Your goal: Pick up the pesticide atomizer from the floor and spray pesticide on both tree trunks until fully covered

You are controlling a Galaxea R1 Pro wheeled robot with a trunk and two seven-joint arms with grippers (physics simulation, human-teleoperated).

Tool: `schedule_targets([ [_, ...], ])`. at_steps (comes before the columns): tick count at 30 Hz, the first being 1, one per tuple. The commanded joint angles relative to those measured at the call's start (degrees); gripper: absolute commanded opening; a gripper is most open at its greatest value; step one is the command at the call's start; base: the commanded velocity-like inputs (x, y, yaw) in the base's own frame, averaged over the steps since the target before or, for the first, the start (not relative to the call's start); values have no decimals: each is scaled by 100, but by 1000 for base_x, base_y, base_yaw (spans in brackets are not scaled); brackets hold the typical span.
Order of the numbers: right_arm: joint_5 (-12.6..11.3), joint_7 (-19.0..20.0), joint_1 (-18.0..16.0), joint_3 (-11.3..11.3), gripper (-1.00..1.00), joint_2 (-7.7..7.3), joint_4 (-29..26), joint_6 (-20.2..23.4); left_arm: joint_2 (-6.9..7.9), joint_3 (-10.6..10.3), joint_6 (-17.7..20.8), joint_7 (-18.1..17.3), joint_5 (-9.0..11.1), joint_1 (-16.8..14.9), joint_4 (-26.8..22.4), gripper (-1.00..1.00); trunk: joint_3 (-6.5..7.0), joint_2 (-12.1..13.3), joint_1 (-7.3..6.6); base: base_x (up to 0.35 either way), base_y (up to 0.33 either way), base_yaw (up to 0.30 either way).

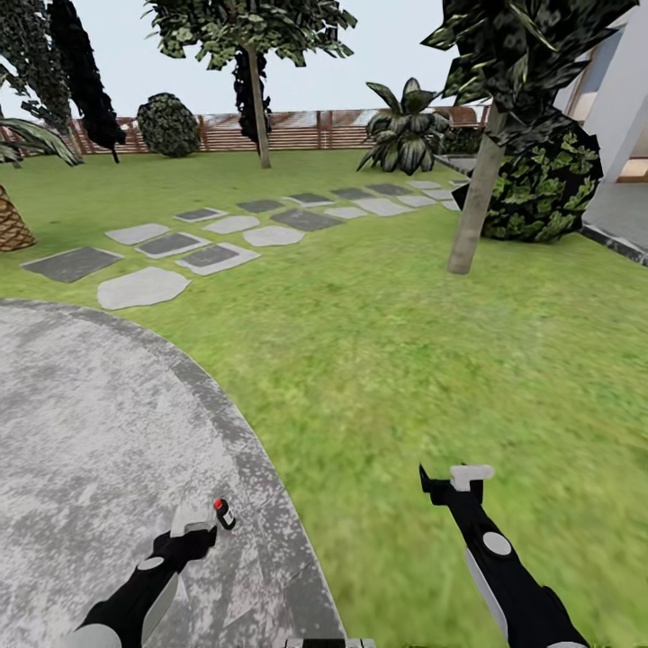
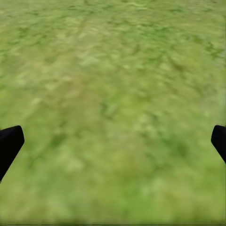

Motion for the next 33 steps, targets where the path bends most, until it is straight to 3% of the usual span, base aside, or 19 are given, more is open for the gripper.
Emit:
schedule_targets([
  [1, 4, -1, -2, 1, 100, -2, 2, -17, -7, -3, 79, 7, 35, -7, -12, 100, -27, -3, 1, 0, 0, 0],
  [5, 2, -1, -2, -13, 100, -4, -7, -13, -20, -3, 426, 8, -14, -133, -65, 100, -116, -9, 11, 0, 0, 0],
  [9, 6, -7, -7, -22, 100, -29, -328, 49, -30, -3, 619, 15, -178, -559, -97, 100, -204, -14, 22, 0, 0, 0],
  [11, 10, -10, -13, -26, 100, -87, -618, 253, -28, -3, 657, 17, -226, -823, -98, 100, -249, -17, 27, 0, 0, 0],
  [13, 6, -20, -32, -72, 100, -141, -1052, 857, -22, -3, 686, 17, -250, -1049, -94, 100, -293, -19, 32, 0, 0, 0],
  [17, 7, -1, -63, -359, 100, -157, -1533, 1341, -6, -21, 691, 18, -257, -1092, -86, 100, -381, -25, 42, 0, 0, 0],
  [20, 12, 11, -55, -469, 100, -160, -1448, 1410, 16, -20, 629, 18, -258, -1074, -37, 100, -448, -29, 50, 0, 0, 0],
  [33, 5, 17, -32, -507, 100, -130, -998, 1142, 46, -7, 565, 18, -255, -1055, -4, 100, -718, -46, 84, 0, 0, -75],
])
